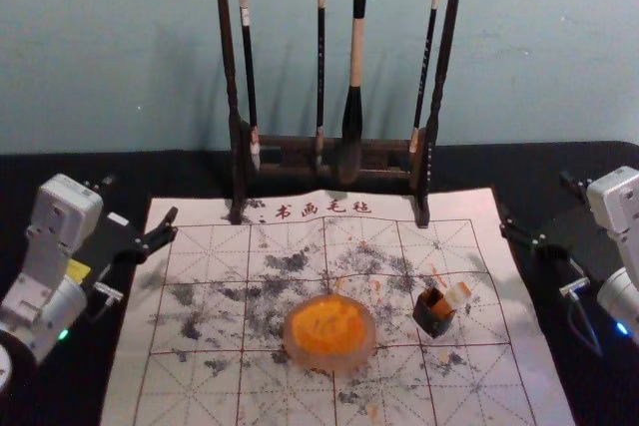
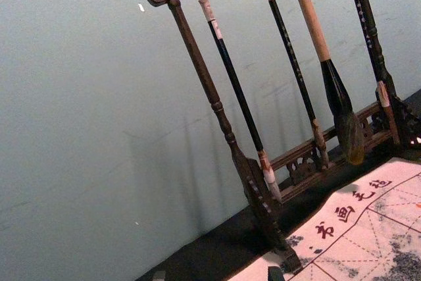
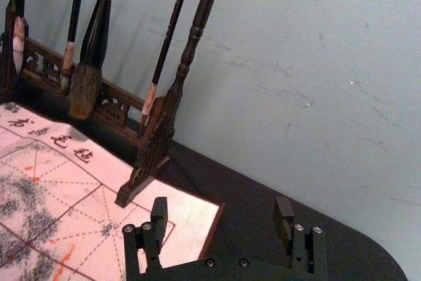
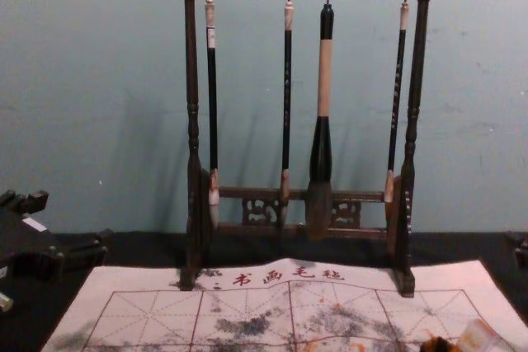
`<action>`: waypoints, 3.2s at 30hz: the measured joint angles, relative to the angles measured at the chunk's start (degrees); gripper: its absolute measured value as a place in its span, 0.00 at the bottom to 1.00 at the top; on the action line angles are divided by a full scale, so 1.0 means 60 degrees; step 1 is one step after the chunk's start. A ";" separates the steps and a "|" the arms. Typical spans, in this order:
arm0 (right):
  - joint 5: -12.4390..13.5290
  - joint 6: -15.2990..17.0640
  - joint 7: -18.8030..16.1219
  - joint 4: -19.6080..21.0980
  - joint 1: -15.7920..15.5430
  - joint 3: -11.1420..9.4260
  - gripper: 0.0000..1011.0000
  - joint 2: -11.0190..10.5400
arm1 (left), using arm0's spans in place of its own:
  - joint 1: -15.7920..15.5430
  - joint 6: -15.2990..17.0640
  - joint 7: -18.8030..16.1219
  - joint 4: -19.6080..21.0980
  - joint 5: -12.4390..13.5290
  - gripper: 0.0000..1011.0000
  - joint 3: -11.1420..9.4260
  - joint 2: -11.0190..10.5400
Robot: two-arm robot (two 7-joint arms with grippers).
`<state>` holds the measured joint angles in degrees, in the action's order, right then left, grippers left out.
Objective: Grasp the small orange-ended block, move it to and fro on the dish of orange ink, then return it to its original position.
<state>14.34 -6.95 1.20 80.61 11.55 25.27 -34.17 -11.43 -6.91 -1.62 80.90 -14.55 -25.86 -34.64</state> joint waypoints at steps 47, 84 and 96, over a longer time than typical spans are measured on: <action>0.2714 0.0382 -0.3254 0.2393 -0.2724 -0.1628 0.99 -0.0271 | 0.0000 0.0000 0.0000 0.0000 0.0000 0.99 0.0000 0.0000; 0.2713 0.1491 -0.4500 0.1157 -0.2100 -0.1464 0.99 0.0446 | 0.0000 0.0000 0.0001 0.0000 0.0000 0.99 0.0000 0.0000; 0.2804 0.1477 -0.4759 0.0912 -0.1932 -0.1398 0.99 0.0477 | -0.0001 0.0000 0.0000 0.0000 0.0000 0.99 0.0000 0.0000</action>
<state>31.17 1.91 -27.36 86.08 -0.04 16.88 -31.31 -11.44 -6.91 -1.62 80.90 -14.55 -25.86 -34.65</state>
